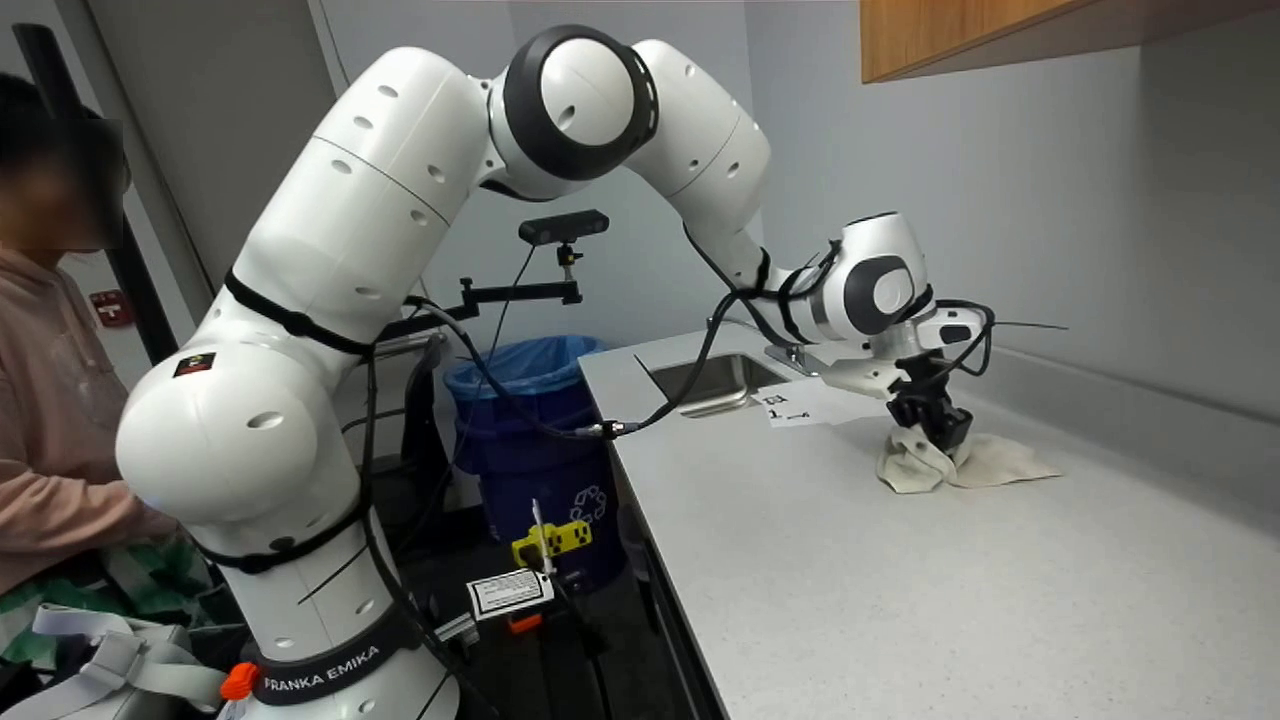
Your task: Use the cloth to wipe the counter
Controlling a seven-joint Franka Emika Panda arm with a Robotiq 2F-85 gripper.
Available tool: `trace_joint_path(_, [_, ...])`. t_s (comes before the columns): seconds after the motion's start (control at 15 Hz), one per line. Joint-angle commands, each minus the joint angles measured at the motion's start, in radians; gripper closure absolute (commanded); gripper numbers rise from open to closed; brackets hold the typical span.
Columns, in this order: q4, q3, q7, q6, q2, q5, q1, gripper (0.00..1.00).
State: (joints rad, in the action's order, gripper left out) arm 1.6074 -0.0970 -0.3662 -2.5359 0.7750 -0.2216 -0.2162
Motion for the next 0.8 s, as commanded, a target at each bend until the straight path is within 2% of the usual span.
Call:
trace_joint_path(0.0, [0.133,0.052,0.089,0.014,-0.058,0.06,0.039,0.96])
trace_joint_path(0.4, [0.414,0.092,0.208,0.011,-0.218,0.071,0.075,0.96])
trace_joint_path(0.73, [0.608,0.084,0.259,0.021,-0.337,0.051,0.09,0.96])
